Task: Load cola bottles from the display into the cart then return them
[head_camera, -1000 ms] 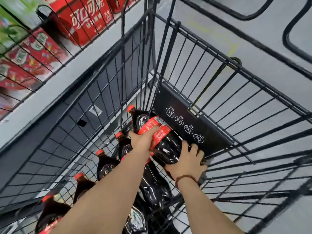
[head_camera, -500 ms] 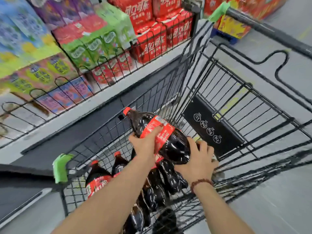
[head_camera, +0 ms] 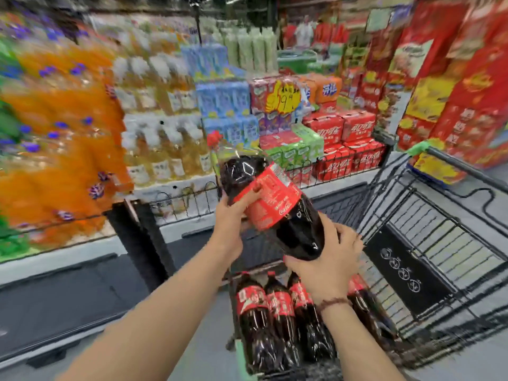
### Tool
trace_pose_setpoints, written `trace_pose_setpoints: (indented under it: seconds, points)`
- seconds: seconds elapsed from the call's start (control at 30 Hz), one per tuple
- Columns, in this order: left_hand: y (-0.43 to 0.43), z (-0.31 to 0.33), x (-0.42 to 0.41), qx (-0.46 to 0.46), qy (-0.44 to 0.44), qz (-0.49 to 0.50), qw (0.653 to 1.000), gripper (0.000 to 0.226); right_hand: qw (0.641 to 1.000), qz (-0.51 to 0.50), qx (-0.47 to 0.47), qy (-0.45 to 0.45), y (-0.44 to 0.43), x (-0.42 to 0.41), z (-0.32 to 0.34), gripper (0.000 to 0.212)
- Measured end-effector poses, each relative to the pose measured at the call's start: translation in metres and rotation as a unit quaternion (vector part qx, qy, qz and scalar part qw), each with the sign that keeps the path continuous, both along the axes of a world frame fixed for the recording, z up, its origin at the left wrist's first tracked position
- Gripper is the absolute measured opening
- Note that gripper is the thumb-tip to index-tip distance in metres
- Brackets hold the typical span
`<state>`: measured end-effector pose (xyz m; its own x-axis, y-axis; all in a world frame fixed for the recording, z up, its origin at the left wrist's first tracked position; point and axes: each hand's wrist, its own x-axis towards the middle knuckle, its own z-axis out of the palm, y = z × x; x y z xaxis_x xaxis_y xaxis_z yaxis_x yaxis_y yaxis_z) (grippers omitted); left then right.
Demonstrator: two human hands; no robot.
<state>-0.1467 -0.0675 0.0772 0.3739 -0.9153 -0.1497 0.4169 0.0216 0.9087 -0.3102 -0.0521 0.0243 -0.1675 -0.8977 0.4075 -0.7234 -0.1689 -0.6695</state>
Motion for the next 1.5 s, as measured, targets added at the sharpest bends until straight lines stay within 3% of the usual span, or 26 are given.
trace_pose_setpoints:
  seconds: [0.07, 0.3, 0.37, 0.53, 0.7, 0.87, 1.13, 1.43, 1.5]
  points:
    - [0.029, 0.022, 0.035, -0.055, -0.019, 0.004, 0.998, 0.029, 0.999, 0.038, -0.015, -0.03, 0.02, 0.03, 0.018, 0.098]
    - [0.125, 0.078, 0.127, -0.22, -0.031, 0.032, 0.974, 0.05, 0.968, 0.195, -0.014, -0.155, 0.083, 0.147, 0.062, 0.102]
    - [0.146, 0.085, 0.153, -0.235, -0.057, 0.063, 0.968, 0.066, 0.953, 0.243, -0.007, -0.183, 0.098, 0.178, 0.068, 0.099]
    - [0.197, 0.092, 0.228, -0.211, -0.112, 0.145, 0.96, 0.092, 0.906, 0.36, 0.056, -0.216, 0.114, 0.253, 0.071, 0.09]
    - [0.236, 0.087, 0.302, -0.188, -0.15, 0.207, 0.948, 0.09, 0.851, 0.452, 0.117, -0.24, 0.125, 0.337, 0.056, 0.1]
    - [0.251, 0.076, 0.384, -0.154, -0.174, 0.28, 0.931, 0.107, 0.794, 0.519, 0.173, -0.265, 0.13, 0.431, 0.036, 0.101]
    - [0.247, 0.068, 0.518, -0.118, -0.177, 0.406, 0.889, 0.096, 0.728, 0.6, 0.231, -0.239, 0.108, 0.594, 0.019, 0.101]
    - [0.282, 0.066, 0.651, -0.084, -0.174, 0.515, 0.835, 0.108, 0.659, 0.679, 0.25, -0.206, 0.127, 0.753, 0.015, 0.101]
    - [0.294, 0.065, 0.682, -0.087, -0.176, 0.518, 0.832, 0.108, 0.658, 0.679, 0.255, -0.201, 0.137, 0.788, 0.013, 0.102]
